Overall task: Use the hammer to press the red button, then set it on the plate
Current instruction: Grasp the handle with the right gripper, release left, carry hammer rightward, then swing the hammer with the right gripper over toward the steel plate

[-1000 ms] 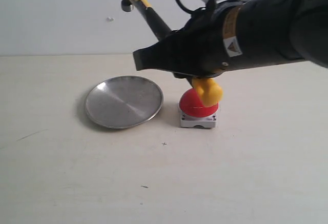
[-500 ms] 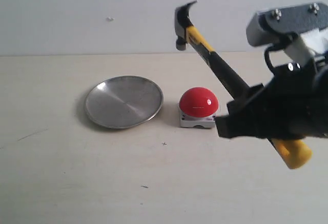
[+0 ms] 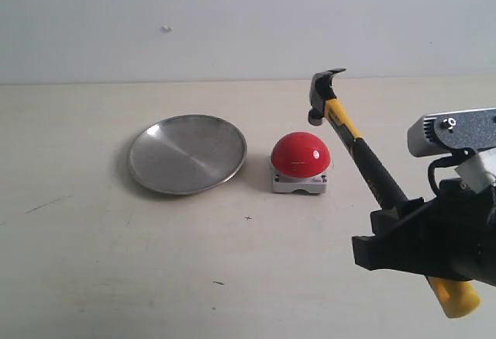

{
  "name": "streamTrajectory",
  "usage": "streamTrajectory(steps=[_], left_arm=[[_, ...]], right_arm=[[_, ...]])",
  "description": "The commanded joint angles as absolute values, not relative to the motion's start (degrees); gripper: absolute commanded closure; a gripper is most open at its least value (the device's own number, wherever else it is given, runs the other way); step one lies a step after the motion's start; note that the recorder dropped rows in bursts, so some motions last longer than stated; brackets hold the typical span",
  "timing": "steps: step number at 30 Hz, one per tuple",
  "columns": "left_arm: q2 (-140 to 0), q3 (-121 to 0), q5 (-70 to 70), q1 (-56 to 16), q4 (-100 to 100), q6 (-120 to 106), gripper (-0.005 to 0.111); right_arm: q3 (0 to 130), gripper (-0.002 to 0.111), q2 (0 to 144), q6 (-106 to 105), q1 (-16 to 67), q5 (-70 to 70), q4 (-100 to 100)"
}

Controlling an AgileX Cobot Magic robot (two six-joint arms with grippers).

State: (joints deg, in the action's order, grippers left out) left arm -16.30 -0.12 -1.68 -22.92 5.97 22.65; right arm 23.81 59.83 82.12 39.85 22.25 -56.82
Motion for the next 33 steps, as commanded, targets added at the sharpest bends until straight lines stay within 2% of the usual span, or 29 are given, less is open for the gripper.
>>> streamTrajectory(steps=[1,8,24,33], left_arm=[[-15.96,0.0,-1.84,-22.83,5.46,22.75,0.107],[-15.96,0.0,-1.84,-22.83,5.56,22.75,0.107],[-15.96,0.0,-1.84,-22.83,5.56,22.75,0.107],[-15.96,0.0,-1.84,-22.83,5.66,22.75,0.107]], right_arm=[[24.25,0.108,58.7,85.58,39.65,18.29,-64.6],[24.25,0.108,58.91,87.42,39.65,19.35,-68.03],[25.08,0.108,69.11,109.05,39.65,22.87,-85.45],[31.28,0.108,66.69,106.0,39.65,23.85,-85.54]])
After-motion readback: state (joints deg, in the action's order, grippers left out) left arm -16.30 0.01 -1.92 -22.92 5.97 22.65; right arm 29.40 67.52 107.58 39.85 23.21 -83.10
